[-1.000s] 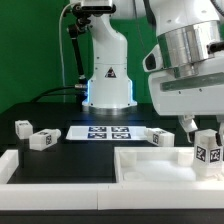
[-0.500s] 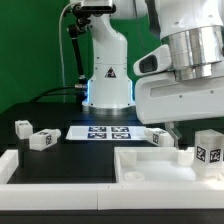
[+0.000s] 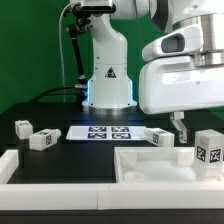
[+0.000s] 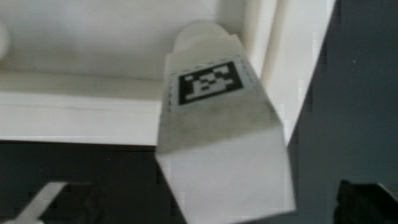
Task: Assemble square table
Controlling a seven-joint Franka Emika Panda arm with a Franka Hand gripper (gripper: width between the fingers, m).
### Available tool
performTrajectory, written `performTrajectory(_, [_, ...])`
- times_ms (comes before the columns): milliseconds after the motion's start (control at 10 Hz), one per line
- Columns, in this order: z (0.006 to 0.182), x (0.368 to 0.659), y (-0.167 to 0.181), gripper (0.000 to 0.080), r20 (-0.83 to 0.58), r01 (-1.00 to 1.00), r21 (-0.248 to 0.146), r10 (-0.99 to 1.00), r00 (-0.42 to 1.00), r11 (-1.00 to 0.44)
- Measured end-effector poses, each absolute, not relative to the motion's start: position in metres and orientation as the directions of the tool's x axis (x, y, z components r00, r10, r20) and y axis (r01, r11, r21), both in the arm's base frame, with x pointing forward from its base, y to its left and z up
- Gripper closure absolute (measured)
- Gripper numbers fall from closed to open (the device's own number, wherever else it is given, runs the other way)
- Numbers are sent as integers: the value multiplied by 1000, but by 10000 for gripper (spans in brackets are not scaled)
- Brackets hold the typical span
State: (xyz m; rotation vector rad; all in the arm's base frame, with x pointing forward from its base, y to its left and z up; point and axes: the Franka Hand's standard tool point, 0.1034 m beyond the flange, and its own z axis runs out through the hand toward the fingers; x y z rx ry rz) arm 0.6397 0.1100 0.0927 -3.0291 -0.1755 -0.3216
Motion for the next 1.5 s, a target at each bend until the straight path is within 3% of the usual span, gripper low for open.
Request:
performTrajectory(100, [93, 640, 110, 155, 211, 87, -85, 68, 975, -993])
performTrajectory(200, [92, 640, 110, 311, 210, 77, -88, 57, 976, -993])
performTrajectory(300, [92, 640, 110, 311, 205, 36, -98, 15, 979, -995])
performTrajectory(400, [92, 639, 111, 501, 195, -52, -117, -75, 978, -992])
performTrajectory(700, [91, 639, 110, 513, 162, -268, -163, -294, 942, -950])
performTrajectory(900, [90, 638, 105, 513, 90, -554, -197, -578, 811, -809])
performTrajectory(1100, [89, 632, 105, 513, -69, -803, -185, -807, 586, -567])
performTrajectory(1500, [88, 630, 105, 510, -136, -925, -155, -920, 367, -347])
